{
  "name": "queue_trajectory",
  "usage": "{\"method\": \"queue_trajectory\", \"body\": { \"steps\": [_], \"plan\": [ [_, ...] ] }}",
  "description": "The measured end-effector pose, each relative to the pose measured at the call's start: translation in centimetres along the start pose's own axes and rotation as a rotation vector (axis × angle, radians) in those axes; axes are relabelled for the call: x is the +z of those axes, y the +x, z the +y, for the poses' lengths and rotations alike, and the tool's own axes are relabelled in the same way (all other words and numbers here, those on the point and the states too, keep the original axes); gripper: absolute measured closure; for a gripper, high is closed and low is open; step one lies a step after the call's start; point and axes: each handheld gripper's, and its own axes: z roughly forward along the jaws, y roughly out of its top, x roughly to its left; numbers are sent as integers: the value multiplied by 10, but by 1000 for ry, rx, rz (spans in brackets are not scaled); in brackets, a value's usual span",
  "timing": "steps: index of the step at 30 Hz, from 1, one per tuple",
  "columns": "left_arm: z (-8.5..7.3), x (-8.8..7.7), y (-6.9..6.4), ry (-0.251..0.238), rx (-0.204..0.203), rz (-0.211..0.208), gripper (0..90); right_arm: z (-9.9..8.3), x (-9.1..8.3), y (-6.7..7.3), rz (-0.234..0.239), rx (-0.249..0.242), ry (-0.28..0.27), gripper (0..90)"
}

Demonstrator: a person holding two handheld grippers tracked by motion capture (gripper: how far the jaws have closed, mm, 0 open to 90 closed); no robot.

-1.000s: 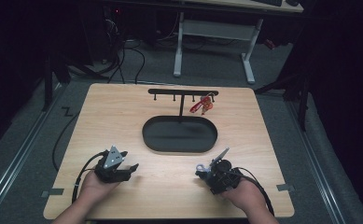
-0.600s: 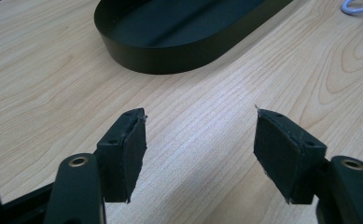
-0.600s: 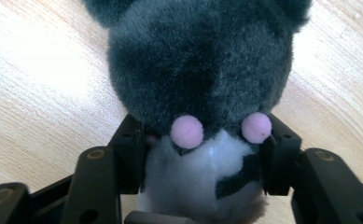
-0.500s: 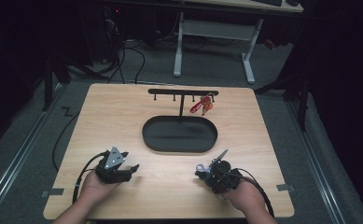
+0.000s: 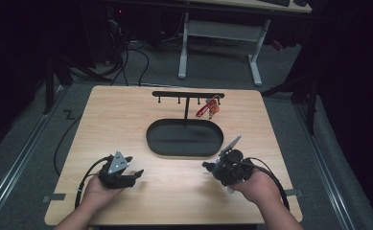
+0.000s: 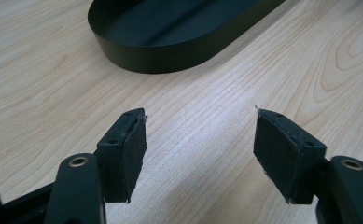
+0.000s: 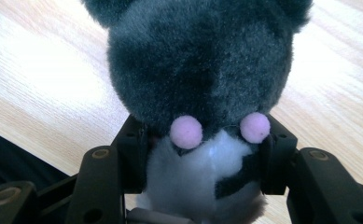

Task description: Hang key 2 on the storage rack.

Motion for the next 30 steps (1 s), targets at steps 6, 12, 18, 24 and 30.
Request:
{"method": "queue_trajectory", "body": {
  "steps": [6,12,18,24,30],
  "plan": [
    [0,0,-1,-2,4,-6,348,11,-14,-5,16,14,-14,478],
    [0,0,-1,1,6,-8,347,25,-23,-7,27,33,-4,478],
    [0,0,-1,0,3,-6,347,34,-28,-6,27,20,-13,476],
    [0,0,0,-1,2,-6,347,45,-40,-7,24,22,-16,475],
    [0,-1,0,2,2,-10,347,67,-55,-10,29,40,-24,476]
  ]
}}
